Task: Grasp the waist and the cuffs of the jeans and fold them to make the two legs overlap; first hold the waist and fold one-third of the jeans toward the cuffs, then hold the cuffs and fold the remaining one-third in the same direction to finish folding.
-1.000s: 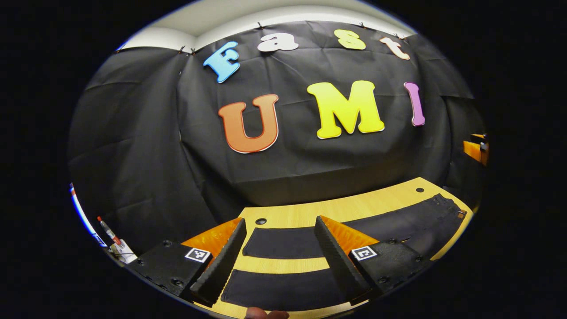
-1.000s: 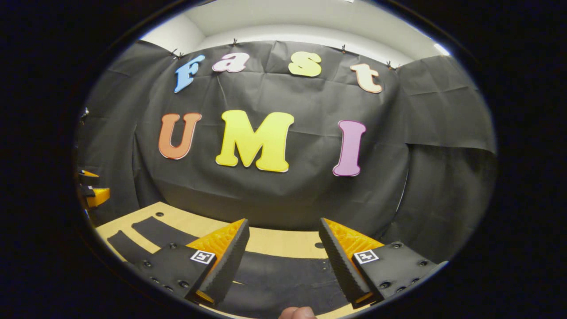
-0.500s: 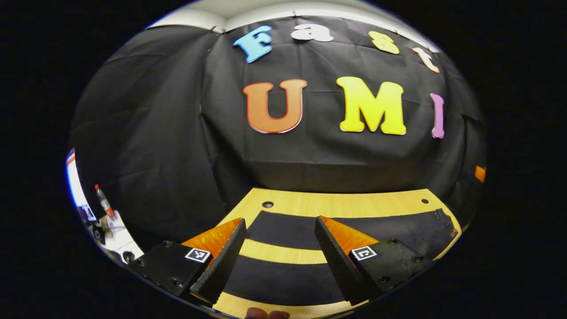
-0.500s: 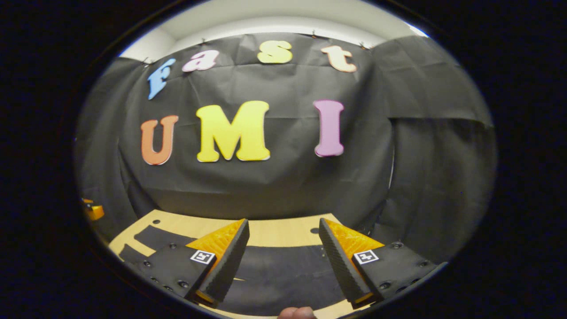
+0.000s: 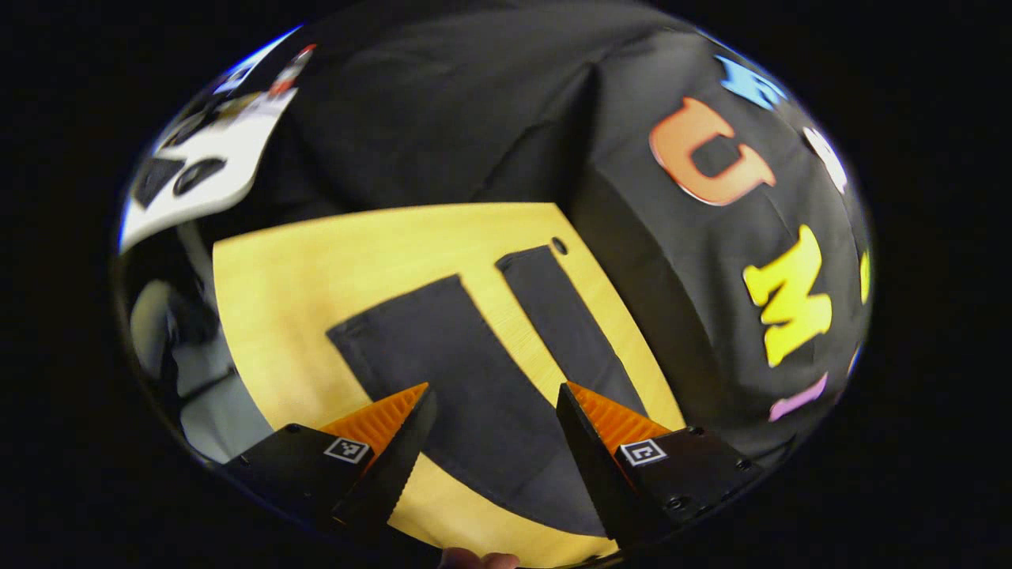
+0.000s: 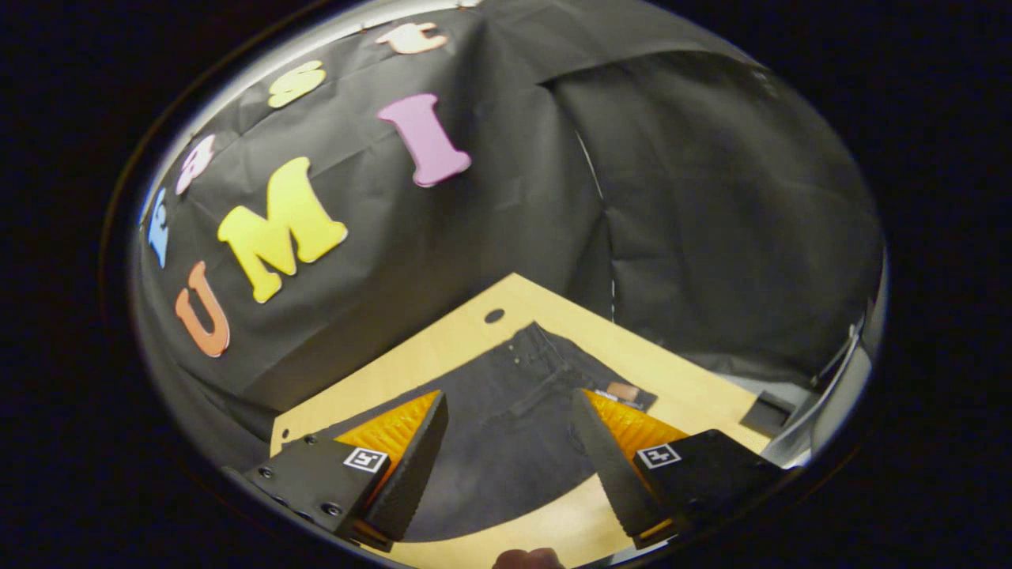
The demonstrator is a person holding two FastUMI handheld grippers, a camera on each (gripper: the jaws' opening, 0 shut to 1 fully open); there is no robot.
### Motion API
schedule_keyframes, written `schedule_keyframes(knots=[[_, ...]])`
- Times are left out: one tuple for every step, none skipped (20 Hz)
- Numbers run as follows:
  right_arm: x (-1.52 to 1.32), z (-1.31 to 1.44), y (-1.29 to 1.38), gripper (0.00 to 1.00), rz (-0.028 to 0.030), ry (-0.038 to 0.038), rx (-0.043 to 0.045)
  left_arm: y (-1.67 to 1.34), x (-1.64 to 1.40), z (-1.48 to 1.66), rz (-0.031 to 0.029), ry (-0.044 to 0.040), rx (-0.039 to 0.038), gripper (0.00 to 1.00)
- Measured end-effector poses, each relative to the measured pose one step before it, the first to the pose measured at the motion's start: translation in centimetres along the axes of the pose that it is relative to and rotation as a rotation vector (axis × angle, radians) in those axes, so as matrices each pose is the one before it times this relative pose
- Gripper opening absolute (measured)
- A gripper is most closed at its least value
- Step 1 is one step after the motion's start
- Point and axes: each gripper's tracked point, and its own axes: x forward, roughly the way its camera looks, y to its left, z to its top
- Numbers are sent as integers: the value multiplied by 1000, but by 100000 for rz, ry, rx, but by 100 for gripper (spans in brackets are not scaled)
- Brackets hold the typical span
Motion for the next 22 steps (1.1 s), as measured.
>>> schedule_keyframes(knots=[[191, -1140, -737, 98, -634, 3223, 4057, 914, 451, 111, 1053, 1220, -8096, 99], [428, -1113, -728, 98, -1107, 3525, 4390, 1174, 264, -244, 1276, 808, -6564, 100], [419, -982, -557, 98, -572, 3713, 4268, 738, 132, 10, 651, 747, -5707, 99], [737, -664, -541, 98, -1222, 3371, 3749, 1119, 693, -120, 1001, 554, -5151, 99], [715, -405, -561, 98, -1606, 1704, 3123, 565, 414, 24, 1531, 529, -4483, 99], [353, -378, -263, 98, -1222, 1233, 2350, 727, 513, 518, 767, 14, -3279, 99], [-57, -239, -257, 98, -759, 534, 1421, 600, 482, 403, 1268, -221, -1942, 100], [245, -173, -95, 98, -555, 487, 545, 614, 533, 311, 888, -158, -1119, 99], [208, -273, -260, 98, -253, 807, 292, 322, 476, 318, 741, 20, -151, 99], [213, -327, -52, 98, -191, 715, 201, 448, 625, 303, 544, 120, 137, 99], [256, -72, -156, 98, -368, 752, 676, 307, 362, 82, 777, 142, -351, 99], [221, 82, -159, 98, -261, 477, 1099, -238, 220, -102, -294, 307, -813, 99], [157, -41, -312, 98, -254, 264, 1082, -441, 272, 75, -933, -314, 193, 99], [200, -139, -301, 98, -506, 174, 678, -126, 243, 21, -822, 196, 573, 98], [227, -277, -189, 98, -732, 461, 314, -192, 368, 76, -982, 184, 137, 98], [157, -139, -88, 98, -641, 601, 405, -317, 219, 138, -768, -183, -443, 98], [43, -10, -114, 98, -636, 306, 684, -260, 323, 60, -590, -182, -624, 98], [230, 53, -26, 98, -145, 11, 1170, -326, 240, 55, -1023, -148, -672, 98], [122, 103, -380, 98, -168, 46, 1203, -305, 220, 106, -1386, -213, -772, 98], [213, 163, -205, 98, -16, -113, 1438, -338, 292, 21, -1219, -345, -1195, 97], [140, 128, -328, 98, -111, 130, 1624, 206, 333, -68, 1364, -406, -1869, 96], [270, 210, -132, 98, -83, 404, 2313, 208, 351, -73, 1089, -552, -2810, 96]])
